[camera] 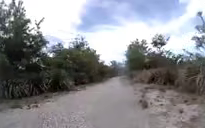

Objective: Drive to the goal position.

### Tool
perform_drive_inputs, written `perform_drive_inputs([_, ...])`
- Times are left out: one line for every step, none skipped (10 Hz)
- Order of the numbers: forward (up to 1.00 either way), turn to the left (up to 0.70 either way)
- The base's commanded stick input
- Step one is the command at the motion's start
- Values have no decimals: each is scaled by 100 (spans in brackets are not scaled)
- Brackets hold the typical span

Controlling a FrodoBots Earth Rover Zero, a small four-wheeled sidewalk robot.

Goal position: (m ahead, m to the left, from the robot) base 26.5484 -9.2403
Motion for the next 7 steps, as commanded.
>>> perform_drive_inputs([45,0])
perform_drive_inputs([45,0])
perform_drive_inputs([45,0])
perform_drive_inputs([45,-4])
perform_drive_inputs([45,-13])
perform_drive_inputs([45,-21])
perform_drive_inputs([45,-22])
